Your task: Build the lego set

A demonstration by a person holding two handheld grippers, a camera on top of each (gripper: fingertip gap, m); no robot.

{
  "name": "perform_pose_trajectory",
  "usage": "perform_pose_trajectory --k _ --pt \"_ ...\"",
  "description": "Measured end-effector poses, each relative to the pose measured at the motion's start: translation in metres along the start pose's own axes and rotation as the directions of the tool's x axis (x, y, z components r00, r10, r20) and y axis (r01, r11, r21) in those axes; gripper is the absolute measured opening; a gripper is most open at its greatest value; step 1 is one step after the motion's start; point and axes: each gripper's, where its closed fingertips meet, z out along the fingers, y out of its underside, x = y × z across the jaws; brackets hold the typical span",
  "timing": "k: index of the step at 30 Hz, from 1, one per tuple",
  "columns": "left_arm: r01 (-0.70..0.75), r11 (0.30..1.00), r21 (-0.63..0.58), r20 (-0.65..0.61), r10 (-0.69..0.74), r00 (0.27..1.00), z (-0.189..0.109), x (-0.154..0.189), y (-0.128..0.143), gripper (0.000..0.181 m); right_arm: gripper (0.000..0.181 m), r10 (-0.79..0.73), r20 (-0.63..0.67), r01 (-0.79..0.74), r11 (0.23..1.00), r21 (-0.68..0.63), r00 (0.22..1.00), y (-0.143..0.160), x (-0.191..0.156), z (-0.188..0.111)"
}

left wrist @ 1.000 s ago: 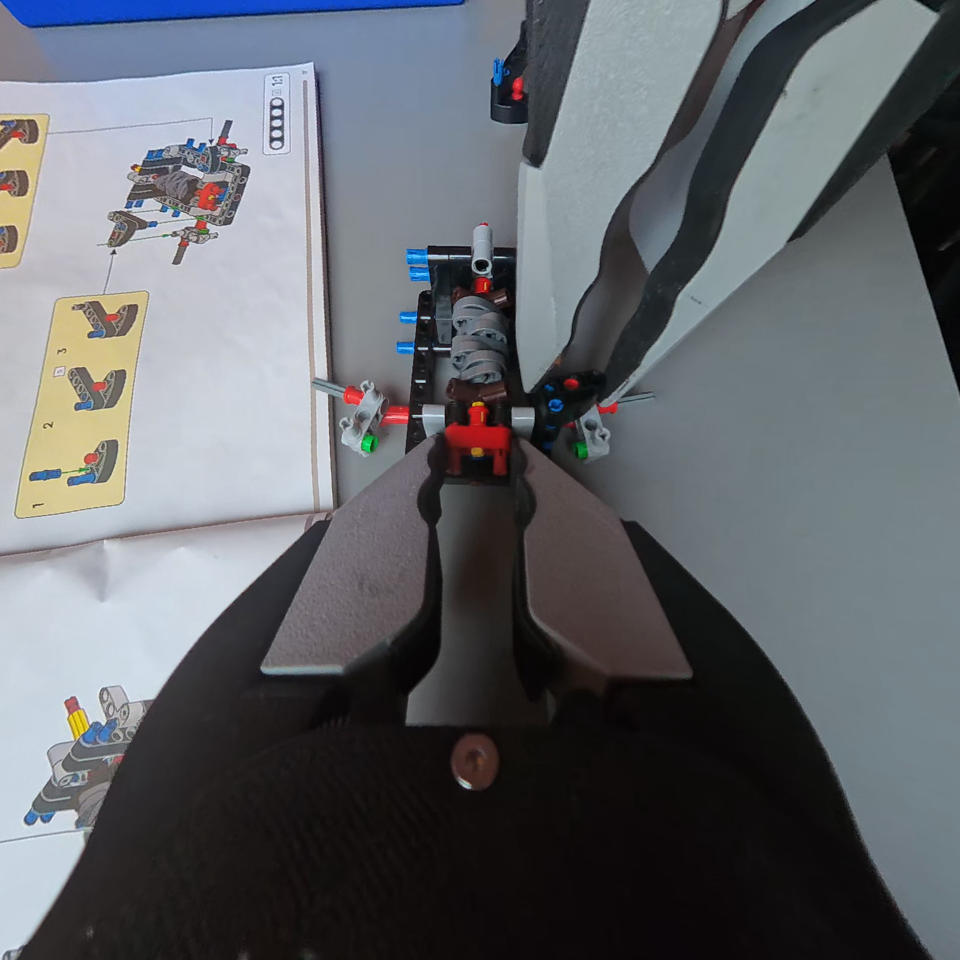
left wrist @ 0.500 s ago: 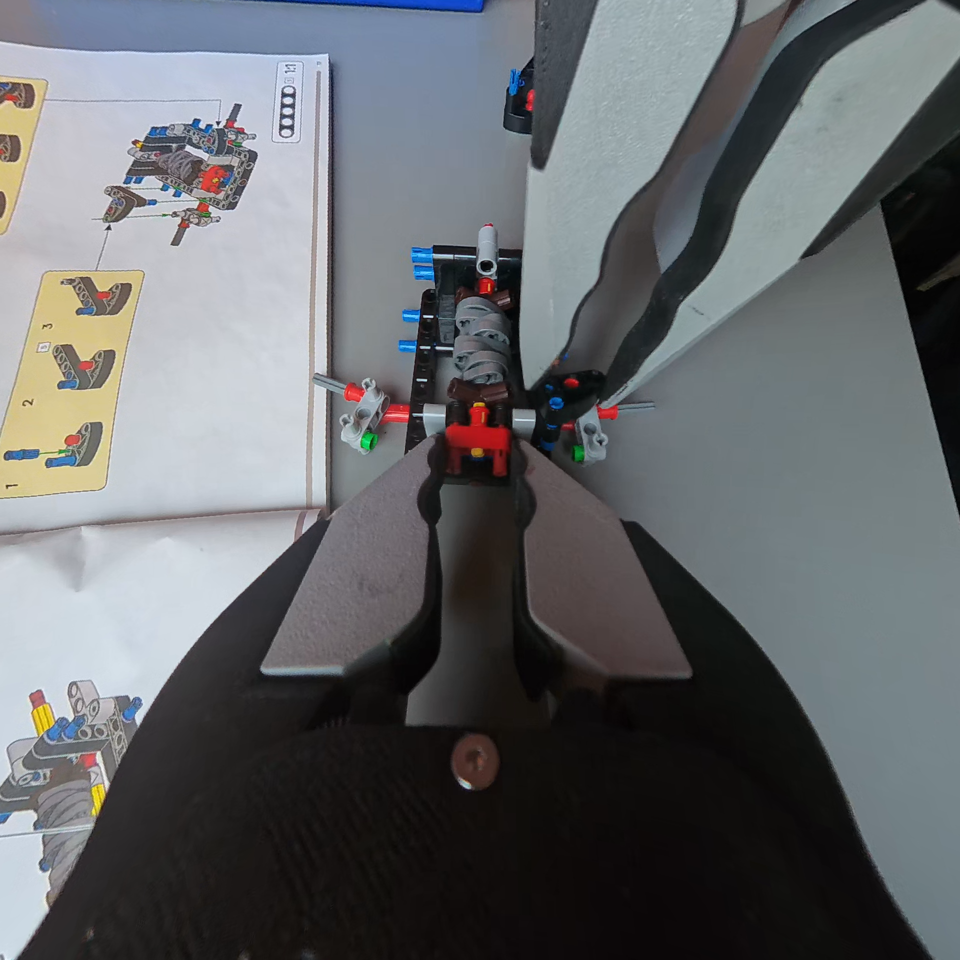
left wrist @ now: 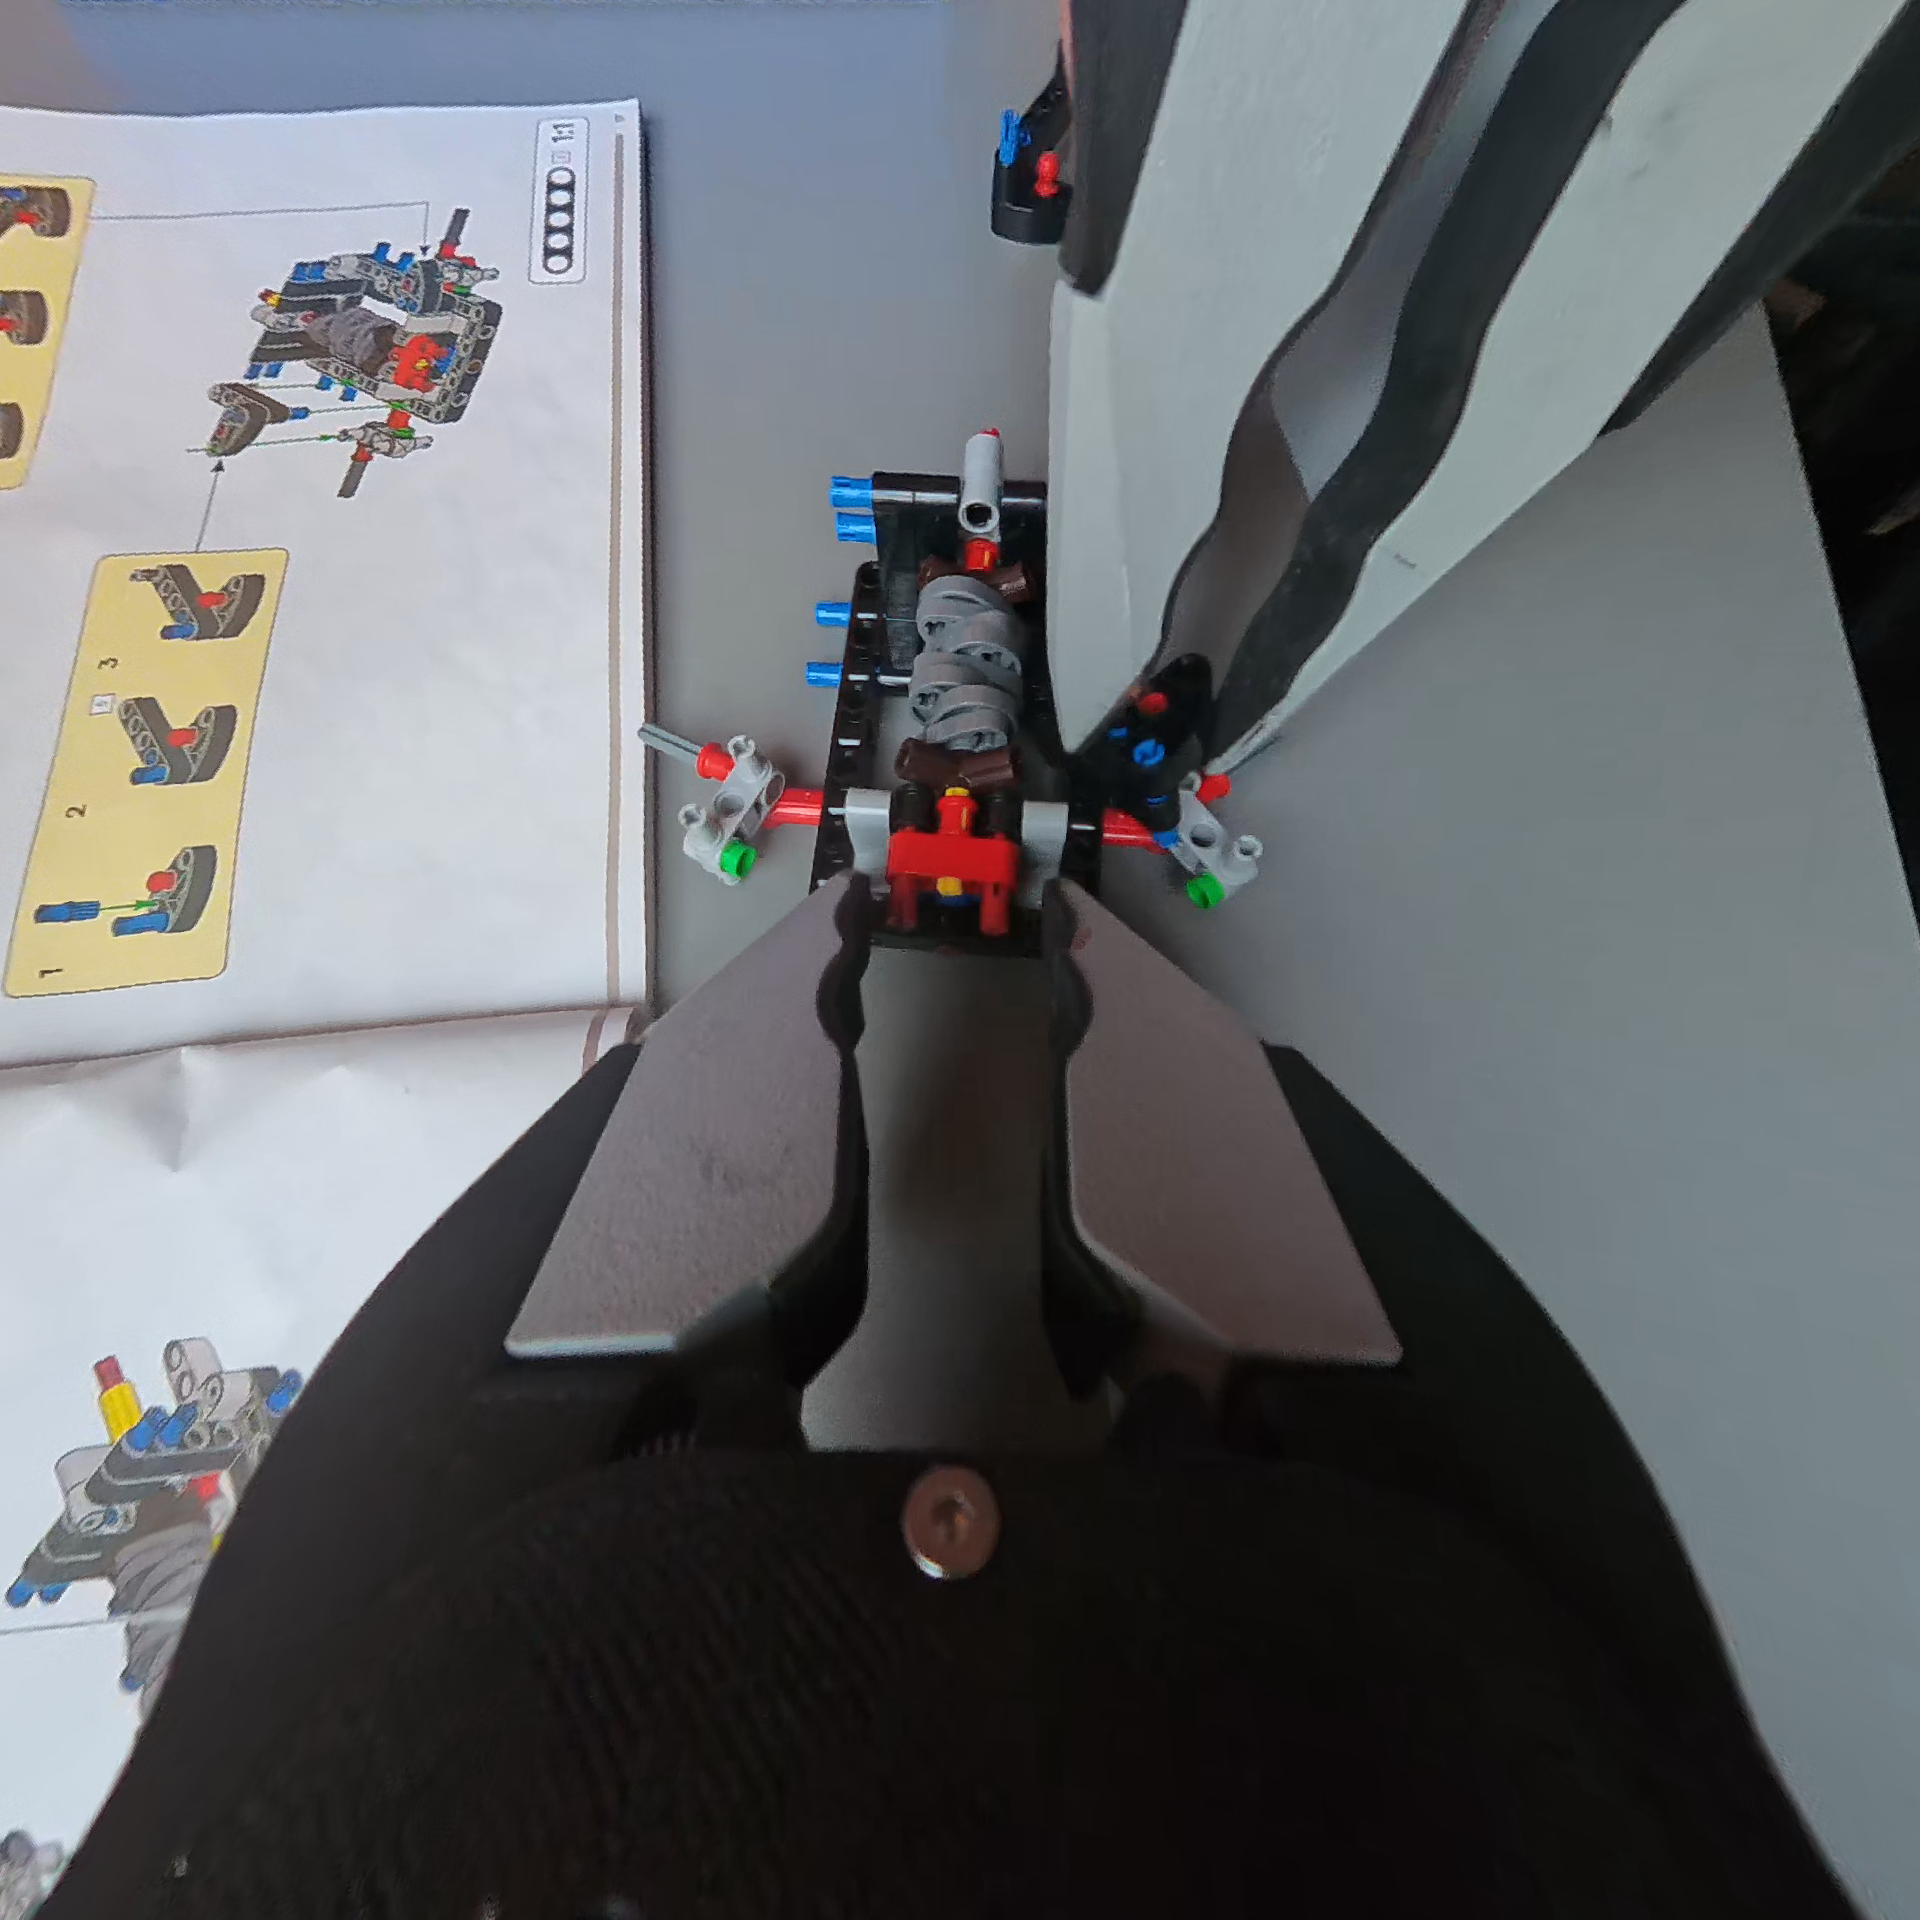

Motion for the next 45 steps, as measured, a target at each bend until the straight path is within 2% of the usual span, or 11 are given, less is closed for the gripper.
perform_pose_trajectory --k 5,16,18,21,24,28,32,37,39,42,45 --pt "-0.014 1.000 0.009 0.031 0.013 0.999 -0.008 0.006 0.001 0.038 0.018 0.065 -0.055 -0.062 0.997 0.047 0.996 0.003 0.001 -0.002" --pt "0.024 0.994 0.106 -0.049 -0.019 0.999 -0.013 0.030 -0.022 0.021 0.018 0.165 -0.136 -0.150 0.982 0.111 0.977 0.006 0.003 -0.009" --pt "0.042 0.993 0.114 -0.082 -0.033 0.996 -0.011 0.037 -0.025 0.021 0.018 0.182 -0.141 -0.163 0.978 0.133 0.973 0.003 0.002 -0.014" --pt "0.035 0.994 0.107 -0.054 -0.029 0.998 -0.005 0.038 -0.028 0.023 0.018 0.227 -0.147 -0.198 0.961 0.193 0.963 -0.004 0.003 -0.021" --pt "0.012 0.994 0.106 -0.041 -0.007 0.999 -0.003 0.039 -0.029 0.004 0.018 0.301 -0.092 -0.271 0.930 0.250 0.949 -0.008 0.003 -0.023" --pt "0.025 0.992 0.123 -0.056 -0.019 0.998 -0.003 0.041 -0.031 0.004 0.017 0.379 -0.002 -0.360 0.879 0.311 0.925 -0.008 0.002 -0.025" --pt "0.063 0.987 0.146 -0.068 -0.054 0.996 -0.004 0.038 -0.032 0.005 0.017 0.415 0.008 -0.399 0.868 0.296 0.910 -0.005 0.003 -0.023" --pt "0.085 0.983 0.162 -0.045 -0.079 0.996 -0.005 0.032 -0.034 0.016 0.018 0.470 0.060 -0.465 0.834 0.297 0.881 -0.006 0.004 -0.023" --pt "0.078 0.982 0.172 -0.057 -0.070 0.996 -0.007 0.034 -0.035 0.006 0.017 0.486 0.069 -0.482 0.822 0.304 0.871 -0.006 0.006 -0.023" --pt "0.092 0.981 0.169 -0.067 -0.082 0.994 -0.008 0.035 -0.036 0.005 0.018 0.502 0.120 -0.512 0.794 0.328 0.856 -0.007 0.006 -0.024" --pt "0.174 0.963 0.205 -0.151 -0.144 0.978 -0.012 0.037 -0.040 0.003 0.023 0.449 0.170 -0.478 0.785 0.394 0.877 -0.013 0.003 -0.032"
